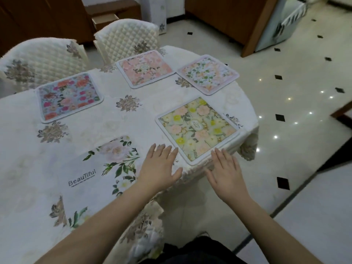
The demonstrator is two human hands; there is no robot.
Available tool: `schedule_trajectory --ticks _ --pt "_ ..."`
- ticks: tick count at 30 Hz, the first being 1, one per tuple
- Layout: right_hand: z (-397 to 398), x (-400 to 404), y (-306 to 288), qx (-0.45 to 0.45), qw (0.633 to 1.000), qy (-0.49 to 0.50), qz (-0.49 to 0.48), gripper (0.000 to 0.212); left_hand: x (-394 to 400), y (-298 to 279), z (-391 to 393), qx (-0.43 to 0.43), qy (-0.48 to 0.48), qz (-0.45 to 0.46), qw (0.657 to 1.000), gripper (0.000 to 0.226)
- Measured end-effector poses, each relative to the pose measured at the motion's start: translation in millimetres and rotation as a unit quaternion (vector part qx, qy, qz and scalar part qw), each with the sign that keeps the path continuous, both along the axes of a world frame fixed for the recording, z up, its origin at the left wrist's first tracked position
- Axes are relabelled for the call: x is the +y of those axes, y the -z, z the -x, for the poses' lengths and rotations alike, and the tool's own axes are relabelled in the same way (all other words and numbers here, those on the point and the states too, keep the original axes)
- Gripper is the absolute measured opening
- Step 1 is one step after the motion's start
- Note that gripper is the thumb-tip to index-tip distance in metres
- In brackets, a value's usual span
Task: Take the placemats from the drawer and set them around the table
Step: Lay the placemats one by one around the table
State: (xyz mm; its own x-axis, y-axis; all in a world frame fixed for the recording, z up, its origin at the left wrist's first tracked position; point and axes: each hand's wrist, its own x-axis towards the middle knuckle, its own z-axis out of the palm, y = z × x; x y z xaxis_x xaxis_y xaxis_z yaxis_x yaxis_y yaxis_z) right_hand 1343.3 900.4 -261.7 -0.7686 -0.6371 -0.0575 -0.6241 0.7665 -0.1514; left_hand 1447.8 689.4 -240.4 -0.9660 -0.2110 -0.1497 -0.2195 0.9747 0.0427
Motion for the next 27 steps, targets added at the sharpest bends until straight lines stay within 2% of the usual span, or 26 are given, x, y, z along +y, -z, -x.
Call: schedule_trajectory --ticks 12,15,21,27 --pt "77 111 -2 0.017 0.989 0.145 -0.003 0.067 111 -17 123 0.056 0.12 -0.007 0.991 0.07" --pt "94 130 -3 0.01 0.985 0.172 -0.006 0.071 130 -23 146 0.043 0.135 -0.014 0.99 0.073" --pt "112 145 -7 0.021 0.968 0.248 0.01 0.067 146 -18 199 0.05 0.196 -0.015 0.979 0.066" --pt "133 167 -18 0.025 0.951 0.308 -0.005 0.073 152 -16 255 0.052 0.259 -0.009 0.964 0.07"
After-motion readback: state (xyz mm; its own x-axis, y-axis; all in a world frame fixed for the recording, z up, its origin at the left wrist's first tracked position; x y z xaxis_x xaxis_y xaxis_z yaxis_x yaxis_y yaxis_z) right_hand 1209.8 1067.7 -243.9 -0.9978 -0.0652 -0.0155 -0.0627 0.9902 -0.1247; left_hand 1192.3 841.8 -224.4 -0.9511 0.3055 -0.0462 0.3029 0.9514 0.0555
